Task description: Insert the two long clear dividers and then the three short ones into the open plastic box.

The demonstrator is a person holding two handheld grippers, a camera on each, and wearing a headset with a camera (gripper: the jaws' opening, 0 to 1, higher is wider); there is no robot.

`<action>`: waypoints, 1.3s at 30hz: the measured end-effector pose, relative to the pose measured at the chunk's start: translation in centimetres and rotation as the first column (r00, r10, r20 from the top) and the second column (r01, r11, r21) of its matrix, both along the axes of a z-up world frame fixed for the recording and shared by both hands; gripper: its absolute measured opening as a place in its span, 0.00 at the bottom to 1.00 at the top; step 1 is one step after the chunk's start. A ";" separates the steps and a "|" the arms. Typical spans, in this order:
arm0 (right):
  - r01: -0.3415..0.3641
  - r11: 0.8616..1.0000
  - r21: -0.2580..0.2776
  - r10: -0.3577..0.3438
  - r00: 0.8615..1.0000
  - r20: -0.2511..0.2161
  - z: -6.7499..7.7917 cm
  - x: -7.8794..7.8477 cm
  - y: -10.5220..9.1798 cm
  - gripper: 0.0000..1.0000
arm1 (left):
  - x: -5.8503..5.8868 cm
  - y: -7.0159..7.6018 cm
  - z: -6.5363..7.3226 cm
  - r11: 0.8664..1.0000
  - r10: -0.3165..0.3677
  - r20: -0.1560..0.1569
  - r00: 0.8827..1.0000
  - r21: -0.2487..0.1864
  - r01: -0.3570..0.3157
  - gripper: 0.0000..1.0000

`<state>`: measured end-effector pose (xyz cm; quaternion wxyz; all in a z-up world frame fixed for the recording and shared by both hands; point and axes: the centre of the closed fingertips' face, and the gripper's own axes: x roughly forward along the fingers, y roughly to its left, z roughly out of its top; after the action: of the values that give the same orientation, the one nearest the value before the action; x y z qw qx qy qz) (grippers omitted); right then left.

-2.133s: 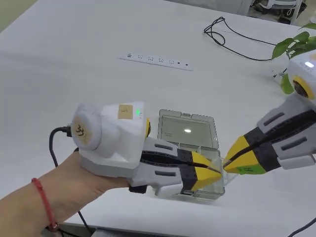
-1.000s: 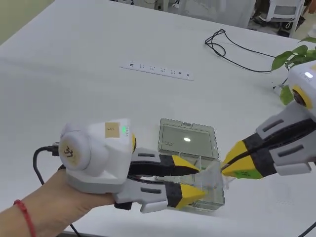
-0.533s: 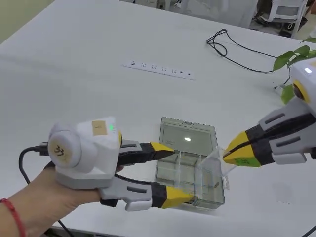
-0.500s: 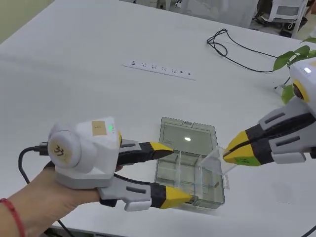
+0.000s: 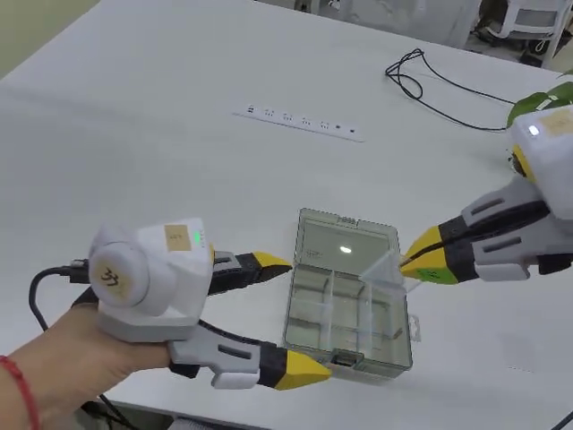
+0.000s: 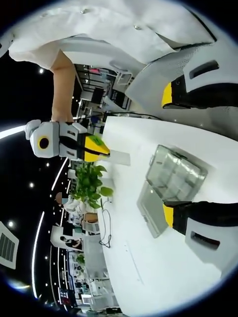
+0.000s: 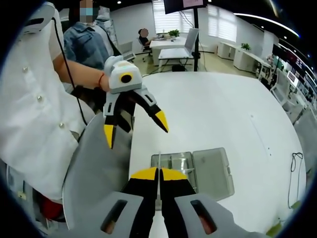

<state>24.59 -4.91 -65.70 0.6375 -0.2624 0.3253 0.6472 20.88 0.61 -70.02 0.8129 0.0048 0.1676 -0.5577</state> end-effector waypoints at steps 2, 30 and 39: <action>0.001 1.000 -0.001 -0.001 1.000 0.001 -0.5 0.2 0.1 0.02 | 0.0 0.2 -0.3 1.000 0.004 -0.003 1.000 0.005 -0.004 0.80; -0.010 1.000 -0.014 0.010 1.000 0.005 -8.4 1.9 0.0 0.02 | 0.0 1.2 -2.5 0.999 0.033 -0.036 0.999 0.044 -0.031 0.96; -0.007 1.000 -0.017 0.007 1.000 -0.004 -9.2 1.9 -0.1 0.02 | 0.1 1.1 -2.4 0.999 0.030 -0.037 0.999 0.036 -0.029 0.96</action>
<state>26.46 -4.99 -74.91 0.6325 -0.2678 0.3313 0.6470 21.00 1.71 -72.43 0.8177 0.0065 0.1927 -0.5424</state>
